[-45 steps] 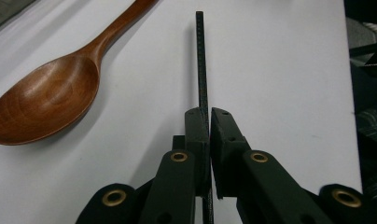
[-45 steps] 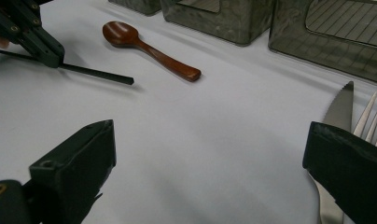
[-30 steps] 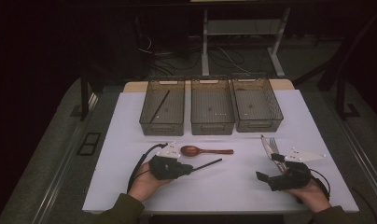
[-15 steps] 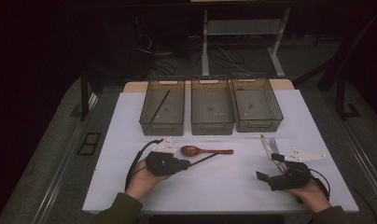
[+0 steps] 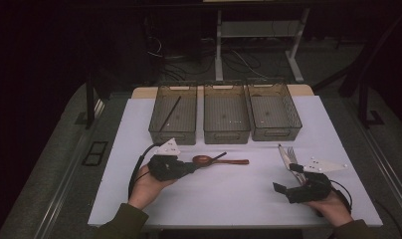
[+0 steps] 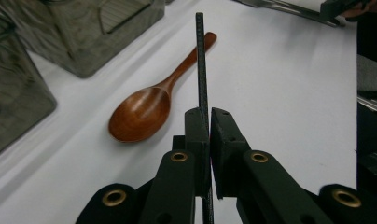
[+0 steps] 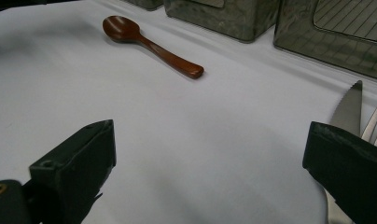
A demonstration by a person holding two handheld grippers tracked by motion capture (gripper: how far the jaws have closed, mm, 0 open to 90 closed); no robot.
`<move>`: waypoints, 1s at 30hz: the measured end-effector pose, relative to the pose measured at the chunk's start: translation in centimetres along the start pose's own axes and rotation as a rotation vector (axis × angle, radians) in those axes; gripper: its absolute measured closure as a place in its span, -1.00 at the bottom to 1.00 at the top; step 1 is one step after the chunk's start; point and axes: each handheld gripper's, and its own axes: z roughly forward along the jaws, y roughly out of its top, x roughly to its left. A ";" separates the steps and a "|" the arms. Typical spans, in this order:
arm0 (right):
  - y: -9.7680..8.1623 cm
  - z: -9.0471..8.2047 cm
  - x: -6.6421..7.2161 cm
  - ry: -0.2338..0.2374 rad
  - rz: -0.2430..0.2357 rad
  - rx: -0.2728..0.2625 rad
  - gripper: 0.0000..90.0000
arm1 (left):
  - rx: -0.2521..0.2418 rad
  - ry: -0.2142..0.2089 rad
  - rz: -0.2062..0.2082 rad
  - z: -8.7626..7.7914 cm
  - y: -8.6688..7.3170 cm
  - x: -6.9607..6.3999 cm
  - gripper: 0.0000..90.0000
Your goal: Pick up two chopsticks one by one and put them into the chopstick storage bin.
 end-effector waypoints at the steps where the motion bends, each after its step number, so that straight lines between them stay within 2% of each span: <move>1: 0.0 0.0 0.0 0.000 0.000 0.000 -0.95 | -0.003 0.003 -0.003 -0.1 0.0 0.1 0.90; 17: 0.0 0.0 -0.1 -0.002 0.003 0.000 -0.95 | -0.033 0.070 -0.035 -1.2 0.9 2.2 0.89; 30: 0.0 0.0 -0.1 -0.005 0.008 0.004 -0.95 | -0.064 0.124 -0.081 -2.0 1.7 4.3 0.90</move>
